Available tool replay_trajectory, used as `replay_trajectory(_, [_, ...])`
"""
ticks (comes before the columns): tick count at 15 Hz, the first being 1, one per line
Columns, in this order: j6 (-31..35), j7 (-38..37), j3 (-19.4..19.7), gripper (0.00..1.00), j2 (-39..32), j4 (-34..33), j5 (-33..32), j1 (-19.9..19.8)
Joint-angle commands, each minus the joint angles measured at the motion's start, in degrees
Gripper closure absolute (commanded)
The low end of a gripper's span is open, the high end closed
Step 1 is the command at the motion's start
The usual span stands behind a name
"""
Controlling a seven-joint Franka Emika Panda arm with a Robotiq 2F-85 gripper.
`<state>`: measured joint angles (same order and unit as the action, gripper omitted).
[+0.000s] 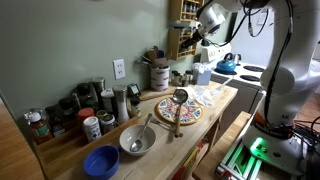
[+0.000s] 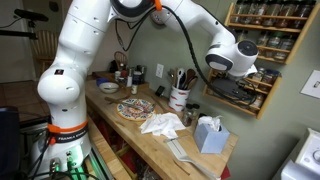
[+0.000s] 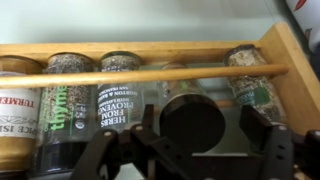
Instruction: Remove the spice shaker from the lower shelf, second position to the left and put it on the table
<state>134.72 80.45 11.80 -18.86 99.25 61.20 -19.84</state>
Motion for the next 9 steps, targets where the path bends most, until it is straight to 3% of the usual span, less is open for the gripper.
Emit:
replay_trajectory(1, [-3.4, 0.6, -0.5, 0.42, -1.3, -1.9, -0.2, -1.6])
replay_trajectory(4, [-4.8, 0.4, -0.2, 0.67, -1.4, -2.2, -0.4, -2.1])
replay_trajectory(9, [-5.8, 0.5, 0.1, 0.7, -0.6, -2.0, -0.6, -2.7])
